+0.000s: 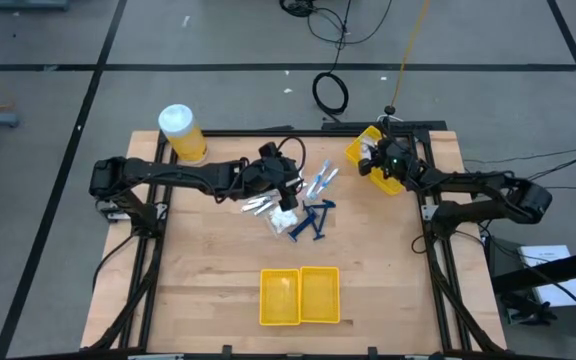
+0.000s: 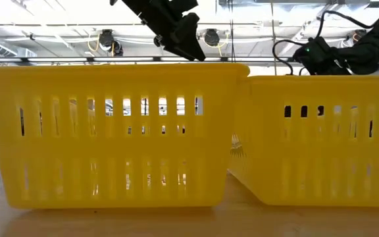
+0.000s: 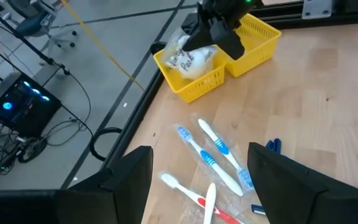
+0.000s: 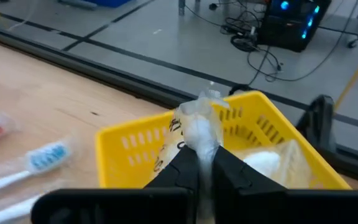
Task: Pick & Place Travel size toiletries
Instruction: Put the top white cotton pack into the top left yellow bin
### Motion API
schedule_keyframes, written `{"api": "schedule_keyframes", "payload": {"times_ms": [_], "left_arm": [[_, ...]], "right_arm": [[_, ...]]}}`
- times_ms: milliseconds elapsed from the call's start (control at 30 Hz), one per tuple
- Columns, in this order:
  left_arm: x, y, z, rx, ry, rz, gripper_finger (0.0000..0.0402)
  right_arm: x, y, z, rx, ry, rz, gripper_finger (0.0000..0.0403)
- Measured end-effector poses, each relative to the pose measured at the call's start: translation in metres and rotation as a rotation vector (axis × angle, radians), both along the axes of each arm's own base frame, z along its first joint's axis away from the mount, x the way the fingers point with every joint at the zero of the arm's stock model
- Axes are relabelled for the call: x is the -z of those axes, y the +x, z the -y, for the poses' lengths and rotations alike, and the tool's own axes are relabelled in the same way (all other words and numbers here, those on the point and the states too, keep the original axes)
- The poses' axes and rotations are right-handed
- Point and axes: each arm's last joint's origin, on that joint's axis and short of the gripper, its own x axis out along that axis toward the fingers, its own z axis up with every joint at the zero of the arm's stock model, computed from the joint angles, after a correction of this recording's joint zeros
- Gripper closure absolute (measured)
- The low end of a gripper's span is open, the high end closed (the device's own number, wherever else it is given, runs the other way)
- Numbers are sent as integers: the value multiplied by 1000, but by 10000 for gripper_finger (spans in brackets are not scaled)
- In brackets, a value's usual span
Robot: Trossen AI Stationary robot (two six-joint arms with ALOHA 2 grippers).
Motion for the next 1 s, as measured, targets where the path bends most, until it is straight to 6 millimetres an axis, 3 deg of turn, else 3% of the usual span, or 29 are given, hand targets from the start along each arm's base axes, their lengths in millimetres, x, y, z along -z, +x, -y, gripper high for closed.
{"api": "schedule_keyframes", "payload": {"times_ms": [267,567,700,833,1000], "left_arm": [[0,0,0,-3,-6,4,144],[0,0,0,-14,-23,15,144],[0,0,0,-18,-28,17,144],[0,0,0,-18,-28,14,144],[1,0,0,-18,-28,8,144]], "right_arm": [[2,-5,1,25,-4,12,380],[5,-6,4,14,-19,-41,243],[-4,-4,5,3,-90,-4,188],[-17,-4,5,1,-165,71,157],[-32,-4,2,-42,-134,120,152]]}}
